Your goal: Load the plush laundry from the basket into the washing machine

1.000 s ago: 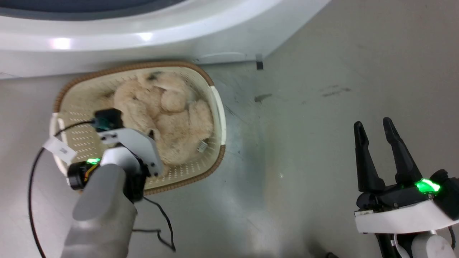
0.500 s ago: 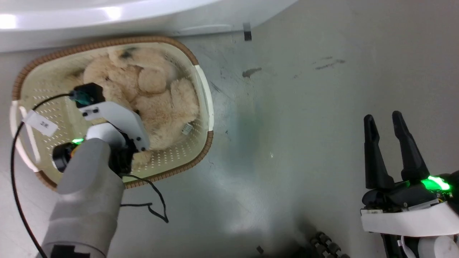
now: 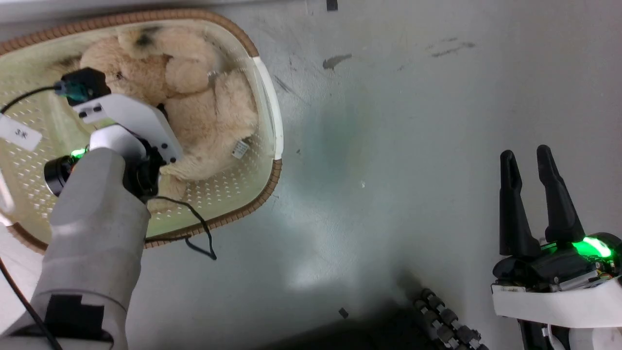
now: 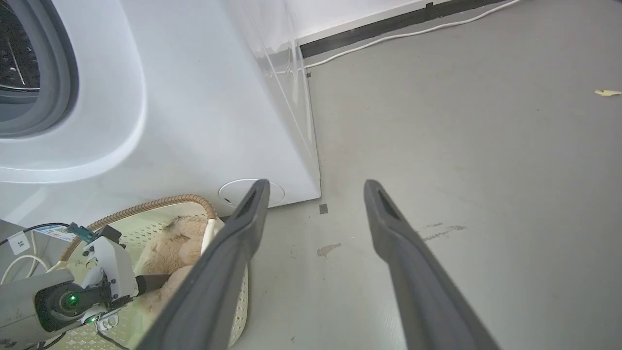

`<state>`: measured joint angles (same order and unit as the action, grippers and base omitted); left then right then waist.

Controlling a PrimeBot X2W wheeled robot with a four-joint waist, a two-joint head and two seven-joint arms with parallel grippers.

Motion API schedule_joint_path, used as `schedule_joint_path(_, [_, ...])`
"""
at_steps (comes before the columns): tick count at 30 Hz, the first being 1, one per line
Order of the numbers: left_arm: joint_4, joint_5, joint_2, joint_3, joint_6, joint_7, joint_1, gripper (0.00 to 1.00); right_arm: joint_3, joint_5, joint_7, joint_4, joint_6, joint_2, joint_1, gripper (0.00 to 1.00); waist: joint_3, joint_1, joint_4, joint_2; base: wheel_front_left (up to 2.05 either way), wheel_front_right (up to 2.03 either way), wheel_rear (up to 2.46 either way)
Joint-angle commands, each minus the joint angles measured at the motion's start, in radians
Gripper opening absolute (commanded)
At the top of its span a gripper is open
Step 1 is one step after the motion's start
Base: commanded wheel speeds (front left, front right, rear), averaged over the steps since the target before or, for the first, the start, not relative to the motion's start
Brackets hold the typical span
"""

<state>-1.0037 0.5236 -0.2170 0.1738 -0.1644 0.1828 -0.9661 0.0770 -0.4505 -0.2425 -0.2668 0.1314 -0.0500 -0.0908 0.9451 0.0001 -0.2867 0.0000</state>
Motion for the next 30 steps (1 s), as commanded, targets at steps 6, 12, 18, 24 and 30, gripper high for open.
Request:
schedule_joint_path(6, [-0.071, 0.037, -0.004, 0.017, 0.015, 0.008, -0.061, 0.0, 0.008, -0.026, -0.019, -0.017, -0.001, 0.0, -0.02, 1.0, 0.048, -0.0001, -0.011, 0.0, 0.0, 0.0, 0.0])
schedule_joint_path(12, [-0.063, 0.054, -0.001, 0.013, 0.05, -0.022, -0.071, 0.0, 0.028, -0.032, -0.019, -0.003, -0.001, 0.0, -0.052, 1.0, 0.051, -0.0001, -0.007, 0.0, 0.0, 0.0, 0.0])
schedule_joint_path(18, [-0.061, 0.065, 0.033, 0.022, 0.088, -0.066, -0.049, 0.0, 0.033, -0.022, -0.019, 0.045, -0.001, 0.0, -0.095, 1.0, -0.007, -0.0001, 0.031, 0.0, 0.0, 0.0, 0.0])
schedule_joint_path(24, [-0.07, 0.081, 0.083, 0.035, 0.141, -0.116, 0.006, 0.0, 0.02, -0.001, -0.019, 0.103, -0.001, 0.0, -0.122, 1.0, -0.112, -0.0001, 0.082, 0.0, 0.0, 0.0, 0.0])
schedule_joint_path(30, [-0.076, 0.103, 0.125, 0.042, 0.194, -0.189, 0.074, 0.0, -0.002, 0.03, -0.019, 0.161, -0.001, 0.0, -0.127, 1.0, -0.235, -0.0001, 0.135, 0.0, 0.0, 0.0, 0.0])
